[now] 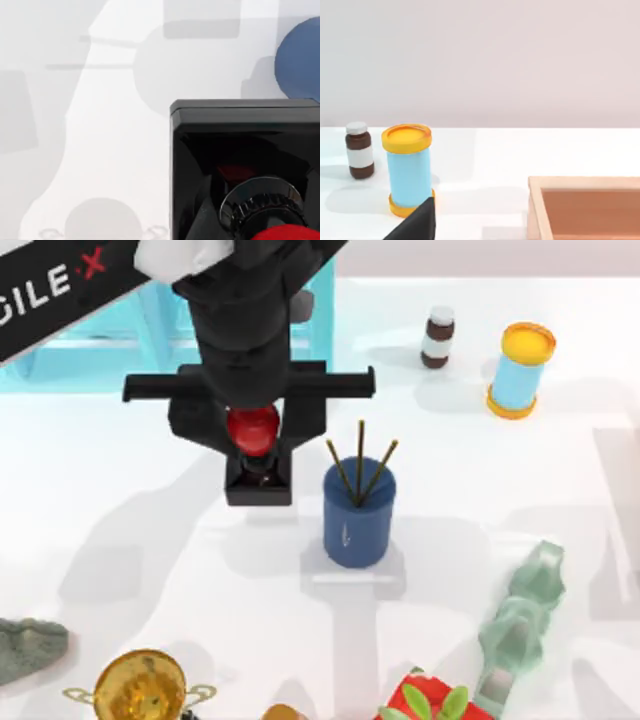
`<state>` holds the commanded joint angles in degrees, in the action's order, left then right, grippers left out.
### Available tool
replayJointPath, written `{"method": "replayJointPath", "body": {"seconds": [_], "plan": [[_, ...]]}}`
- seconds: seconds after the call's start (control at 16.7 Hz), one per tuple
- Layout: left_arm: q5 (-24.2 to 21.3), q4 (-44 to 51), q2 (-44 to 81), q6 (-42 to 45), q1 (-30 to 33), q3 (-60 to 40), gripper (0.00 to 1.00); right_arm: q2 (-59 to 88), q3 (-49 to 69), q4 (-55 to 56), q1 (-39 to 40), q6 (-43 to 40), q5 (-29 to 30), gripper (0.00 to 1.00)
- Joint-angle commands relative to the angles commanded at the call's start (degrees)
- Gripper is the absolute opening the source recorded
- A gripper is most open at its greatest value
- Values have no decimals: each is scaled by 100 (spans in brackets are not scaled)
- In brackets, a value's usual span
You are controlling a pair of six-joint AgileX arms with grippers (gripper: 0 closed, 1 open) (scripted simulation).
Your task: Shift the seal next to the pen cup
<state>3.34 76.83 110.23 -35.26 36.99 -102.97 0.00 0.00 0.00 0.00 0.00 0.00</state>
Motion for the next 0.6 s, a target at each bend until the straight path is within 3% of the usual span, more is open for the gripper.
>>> {"method": "replayJointPath", "body": {"seconds": [0.06,0.6], "plan": [[0,0,0,0,0,0,0,0,0,0,0,0,0,100],[0,0,0,0,0,0,68,0,0,0,0,0,0,100]]}}
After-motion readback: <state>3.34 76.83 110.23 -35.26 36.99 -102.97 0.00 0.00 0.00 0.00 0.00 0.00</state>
